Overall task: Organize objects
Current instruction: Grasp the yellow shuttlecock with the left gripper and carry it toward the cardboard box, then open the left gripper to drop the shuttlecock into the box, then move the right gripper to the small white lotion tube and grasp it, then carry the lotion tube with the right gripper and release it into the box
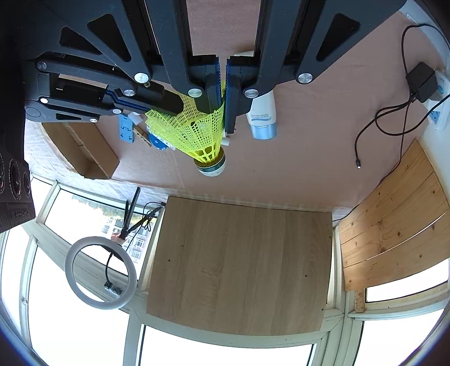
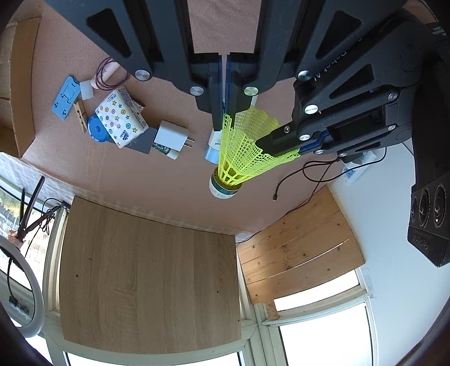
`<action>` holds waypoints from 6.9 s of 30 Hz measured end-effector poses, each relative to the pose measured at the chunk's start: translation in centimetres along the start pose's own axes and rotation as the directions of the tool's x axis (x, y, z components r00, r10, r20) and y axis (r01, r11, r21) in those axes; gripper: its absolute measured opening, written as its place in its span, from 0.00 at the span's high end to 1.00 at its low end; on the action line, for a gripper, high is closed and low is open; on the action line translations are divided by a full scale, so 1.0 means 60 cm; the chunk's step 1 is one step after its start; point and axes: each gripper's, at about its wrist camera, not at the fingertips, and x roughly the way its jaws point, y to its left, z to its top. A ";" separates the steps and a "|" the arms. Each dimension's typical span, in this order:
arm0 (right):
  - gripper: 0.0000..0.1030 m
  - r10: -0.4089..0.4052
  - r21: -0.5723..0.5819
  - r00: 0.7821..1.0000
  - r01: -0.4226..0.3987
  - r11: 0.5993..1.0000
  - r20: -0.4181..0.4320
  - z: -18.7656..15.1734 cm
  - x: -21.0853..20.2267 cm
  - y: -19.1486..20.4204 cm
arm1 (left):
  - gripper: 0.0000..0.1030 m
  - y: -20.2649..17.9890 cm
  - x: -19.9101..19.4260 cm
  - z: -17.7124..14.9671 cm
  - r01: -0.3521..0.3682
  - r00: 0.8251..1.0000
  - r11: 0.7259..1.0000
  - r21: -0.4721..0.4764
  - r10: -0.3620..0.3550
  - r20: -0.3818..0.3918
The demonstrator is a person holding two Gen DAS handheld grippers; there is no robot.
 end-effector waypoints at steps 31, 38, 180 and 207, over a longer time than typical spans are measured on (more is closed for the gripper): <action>0.99 -0.136 0.250 0.981 0.099 0.963 0.135 -0.107 -0.186 -0.351 | 0.99 -0.487 0.134 0.052 0.169 0.985 0.939 0.299 -0.149 -0.088; 0.99 -0.179 0.319 0.977 0.135 0.938 0.113 -0.146 -0.221 -0.483 | 0.99 -0.639 0.204 0.059 0.233 0.970 0.910 0.342 -0.196 -0.142; 0.99 -0.176 0.267 0.967 0.124 0.956 0.183 -0.089 -0.197 -0.247 | 0.79 -0.264 0.029 0.035 0.064 0.997 0.986 0.152 -0.058 -0.042; 0.99 -0.351 0.500 0.927 0.244 0.831 0.132 -0.207 -0.308 -0.560 | 0.79 -0.663 0.201 0.049 0.277 0.956 0.905 0.323 -0.226 -0.189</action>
